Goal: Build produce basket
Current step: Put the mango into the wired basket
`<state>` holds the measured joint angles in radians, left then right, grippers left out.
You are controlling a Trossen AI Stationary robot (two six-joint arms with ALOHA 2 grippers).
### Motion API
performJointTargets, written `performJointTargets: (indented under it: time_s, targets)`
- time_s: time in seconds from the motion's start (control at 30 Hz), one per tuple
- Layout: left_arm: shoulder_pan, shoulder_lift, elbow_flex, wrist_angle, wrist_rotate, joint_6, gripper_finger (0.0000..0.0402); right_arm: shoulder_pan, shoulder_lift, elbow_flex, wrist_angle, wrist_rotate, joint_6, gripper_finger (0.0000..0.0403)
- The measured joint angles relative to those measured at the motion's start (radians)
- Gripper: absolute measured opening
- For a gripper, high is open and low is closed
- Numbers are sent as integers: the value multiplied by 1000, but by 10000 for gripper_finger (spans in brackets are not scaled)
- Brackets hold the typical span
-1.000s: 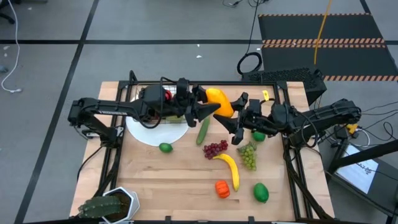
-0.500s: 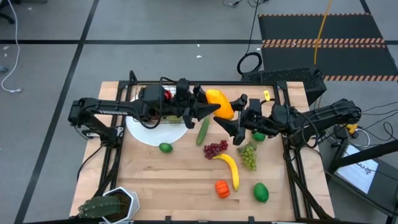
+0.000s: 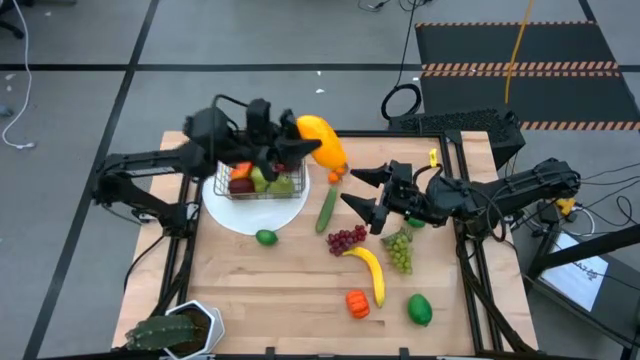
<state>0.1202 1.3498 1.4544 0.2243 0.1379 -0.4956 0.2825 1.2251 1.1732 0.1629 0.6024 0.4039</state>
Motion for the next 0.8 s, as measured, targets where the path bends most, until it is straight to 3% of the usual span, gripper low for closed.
performJointTargets:
  time_s: [0.2, 0.43, 0.67, 0.8]
  targets:
    - [76, -109, 2, -390, -30, 116, 238, 1, 0, 0, -60, 0, 73, 373]
    - [157, -144, 0, -862, -208, 229, 230, 1, 0, 0, -135, -5, 183, 373]
    - [237, -17, 0, -1043, -297, 330, 227, 2, -3, 0, -151, -37, 207, 373]
    - [273, 64, 0, -1064, -298, 388, 227, 1, -35, 0, -215, -130, 230, 373]
